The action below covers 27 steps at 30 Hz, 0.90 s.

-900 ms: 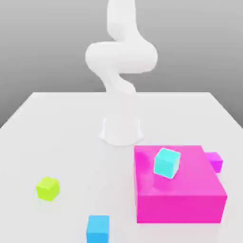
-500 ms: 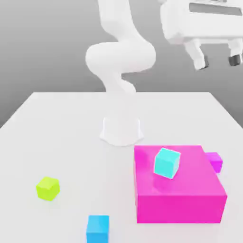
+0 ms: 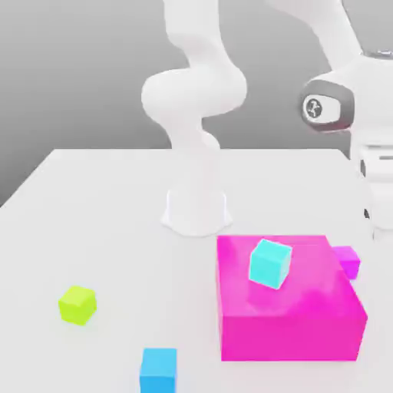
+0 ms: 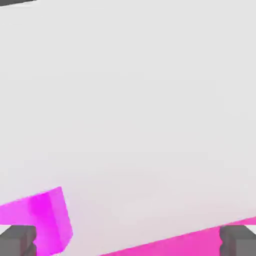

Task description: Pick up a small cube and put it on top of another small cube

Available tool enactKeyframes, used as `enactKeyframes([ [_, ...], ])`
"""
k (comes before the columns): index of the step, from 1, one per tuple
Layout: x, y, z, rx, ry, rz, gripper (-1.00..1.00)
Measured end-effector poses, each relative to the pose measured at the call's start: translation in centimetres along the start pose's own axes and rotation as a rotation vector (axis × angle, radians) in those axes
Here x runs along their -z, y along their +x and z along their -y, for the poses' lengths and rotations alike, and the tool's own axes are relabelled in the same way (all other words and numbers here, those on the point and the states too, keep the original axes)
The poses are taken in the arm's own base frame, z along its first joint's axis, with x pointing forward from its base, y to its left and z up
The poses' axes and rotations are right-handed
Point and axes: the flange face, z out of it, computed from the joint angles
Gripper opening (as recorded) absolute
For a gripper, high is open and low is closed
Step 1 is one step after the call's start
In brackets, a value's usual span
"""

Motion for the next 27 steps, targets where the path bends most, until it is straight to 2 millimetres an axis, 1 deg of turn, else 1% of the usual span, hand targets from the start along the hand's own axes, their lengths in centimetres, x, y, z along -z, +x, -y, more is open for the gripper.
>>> enactKeyframes([
  [2, -2.4, -2.0, 2.3, 0.108, -0.012, 0.041, 0.00],
  [3, -3.4, -2.2, 1.8, 0.105, -0.015, 0.048, 0.00],
  [8, -8.2, -2.7, 1.6, 0.110, -0.017, 0.056, 0.00],
  [9, -9.1, -2.8, 1.5, 0.109, -0.016, 0.057, -1.00],
  [14, -9.1, -2.8, 1.5, 0.109, -0.017, 0.058, -1.00],
  [15, -9.5, -2.9, 1.5, 0.109, -0.017, 0.058, -1.00],
  [17, -8.7, -2.8, 1.5, 0.110, -0.018, 0.057, -1.00],
  [22, -4.4, -2.5, 1.6, 0.110, -0.019, 0.057, -1.00],
  [23, -3.6, -2.5, 2.0, 0.117, -0.022, 0.061, -1.00],
  [25, -2.7, -1.2, 1.8, 0.111, -0.048, 0.078, -1.00],
  [27, -1.9, 0.5, 1.1, 0.098, -0.092, 0.095, -1.00],
])
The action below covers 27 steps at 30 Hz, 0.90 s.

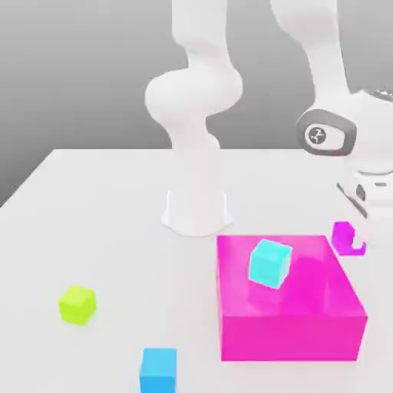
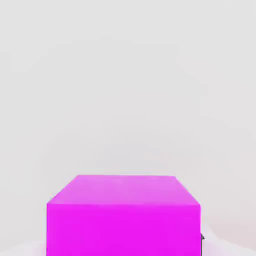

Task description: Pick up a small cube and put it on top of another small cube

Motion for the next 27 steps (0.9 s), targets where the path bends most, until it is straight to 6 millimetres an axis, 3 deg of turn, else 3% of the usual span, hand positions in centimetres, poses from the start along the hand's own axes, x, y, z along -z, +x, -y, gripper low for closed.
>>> enactKeyframes([
  [1, 0.5, 0.8, -0.5, -0.008, -0.026, 0.009, -1.00],
  [5, 2.0, 2.8, -7.8, -0.113, -0.106, 0.039, -1.00],
  [8, 2.7, 1.9, -18.5, -0.299, -0.156, 0.082, -1.00],
  [11, 3.7, -0.2, -26.3, -0.418, -0.206, 0.125, -1.00],
  [15, 3.1, -6.1, -33.7, -0.549, -0.149, 0.143, -1.00],
  [19, 2.0, -13.9, -39.5, -0.694, -0.069, 0.133, -1.00],
  [23, 0.9, -22.1, -43.0, -0.830, 0.001, 0.103, -1.00],
  [27, -0.2, -30.4, -44.5, -0.963, 0.058, 0.057, -1.00],
])
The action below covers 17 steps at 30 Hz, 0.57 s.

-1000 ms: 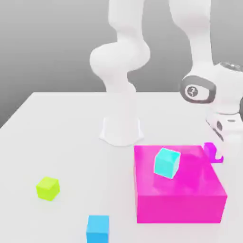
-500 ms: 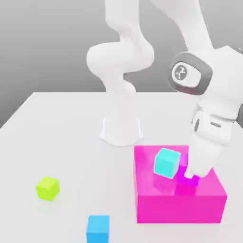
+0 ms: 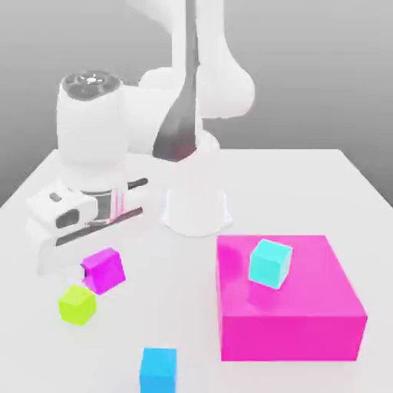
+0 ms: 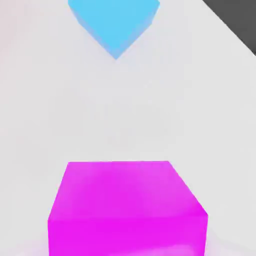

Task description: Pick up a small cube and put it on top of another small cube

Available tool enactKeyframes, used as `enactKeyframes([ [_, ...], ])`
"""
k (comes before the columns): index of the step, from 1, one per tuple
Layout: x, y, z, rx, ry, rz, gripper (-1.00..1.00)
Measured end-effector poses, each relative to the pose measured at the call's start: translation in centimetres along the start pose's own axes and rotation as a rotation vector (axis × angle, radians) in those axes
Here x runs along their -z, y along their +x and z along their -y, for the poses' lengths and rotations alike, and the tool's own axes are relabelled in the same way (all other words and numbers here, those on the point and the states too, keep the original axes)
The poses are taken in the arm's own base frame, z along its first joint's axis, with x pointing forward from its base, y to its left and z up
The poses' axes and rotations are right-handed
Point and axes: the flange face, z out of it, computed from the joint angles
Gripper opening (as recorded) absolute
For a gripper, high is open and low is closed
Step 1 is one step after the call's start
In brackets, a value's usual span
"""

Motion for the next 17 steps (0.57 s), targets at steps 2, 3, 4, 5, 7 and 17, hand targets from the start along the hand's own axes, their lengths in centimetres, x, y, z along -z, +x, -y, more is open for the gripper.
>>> enactKeyframes([
  [2, -0.7, -1.8, -2.1, -0.041, 0.039, -0.023, -1.00],
  [3, -1.1, -2.0, -2.4, -0.046, 0.048, -0.031, -1.00],
  [4, -1.4, -2.0, -2.4, -0.046, 0.052, -0.035, -1.00],
  [5, -1.7, -2.0, -2.4, -0.045, 0.055, -0.038, -1.00],
  [7, -2.4, -1.8, -2.3, -0.042, 0.057, -0.042, -1.00],
  [17, -7.5, -2.1, -2.2, -0.048, 0.054, -0.037, 1.00],
])
